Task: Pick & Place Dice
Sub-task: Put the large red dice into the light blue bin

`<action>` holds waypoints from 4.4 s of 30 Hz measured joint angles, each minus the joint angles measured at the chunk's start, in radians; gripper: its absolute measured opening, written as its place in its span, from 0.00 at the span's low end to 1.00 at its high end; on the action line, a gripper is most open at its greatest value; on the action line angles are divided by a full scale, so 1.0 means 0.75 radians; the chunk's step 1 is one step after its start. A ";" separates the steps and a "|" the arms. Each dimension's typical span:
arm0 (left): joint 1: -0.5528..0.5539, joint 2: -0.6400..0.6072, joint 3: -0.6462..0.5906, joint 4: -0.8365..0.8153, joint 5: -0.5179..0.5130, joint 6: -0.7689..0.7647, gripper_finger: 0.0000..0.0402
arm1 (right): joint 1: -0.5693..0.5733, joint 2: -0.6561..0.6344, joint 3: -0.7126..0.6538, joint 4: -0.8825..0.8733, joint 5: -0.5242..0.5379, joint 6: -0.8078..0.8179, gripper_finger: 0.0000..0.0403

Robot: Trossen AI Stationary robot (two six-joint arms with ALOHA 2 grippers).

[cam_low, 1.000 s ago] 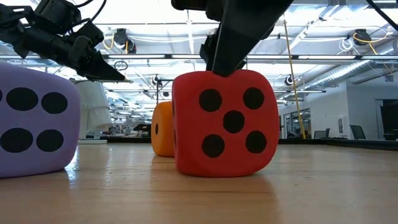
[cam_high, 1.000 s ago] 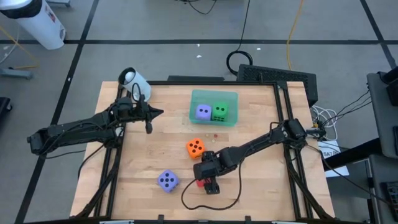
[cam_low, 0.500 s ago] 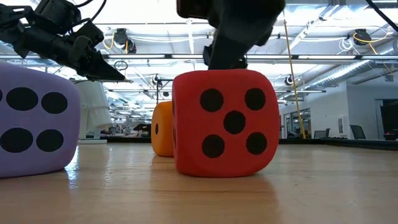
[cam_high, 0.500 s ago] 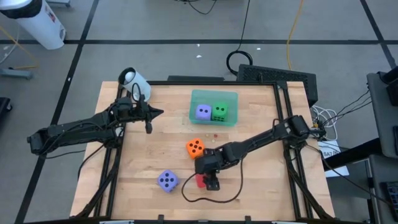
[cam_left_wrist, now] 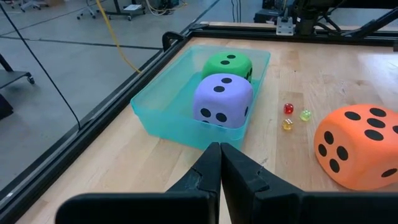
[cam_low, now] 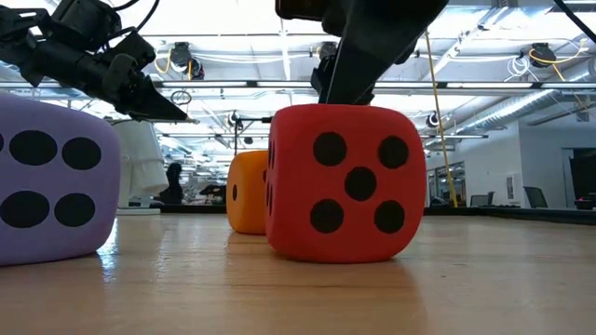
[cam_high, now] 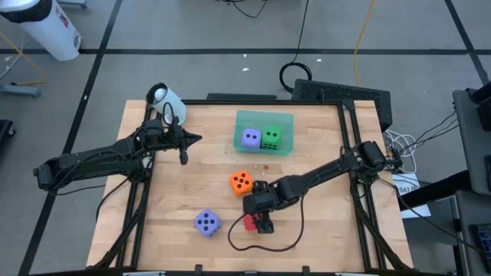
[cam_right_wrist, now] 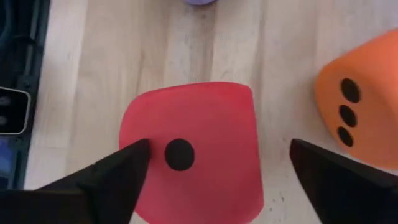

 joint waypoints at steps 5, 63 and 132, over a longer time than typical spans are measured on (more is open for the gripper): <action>0.000 0.000 0.000 0.002 0.000 -0.001 0.05 | 0.002 -0.005 0.001 0.009 0.030 -0.046 0.98; 0.000 0.000 0.000 -0.017 -0.001 0.008 0.05 | 0.062 -0.121 -0.167 0.235 0.261 -0.127 0.99; 0.000 0.000 -0.001 -0.015 -0.001 0.008 0.05 | 0.025 -0.052 -0.389 0.359 0.139 -0.131 0.99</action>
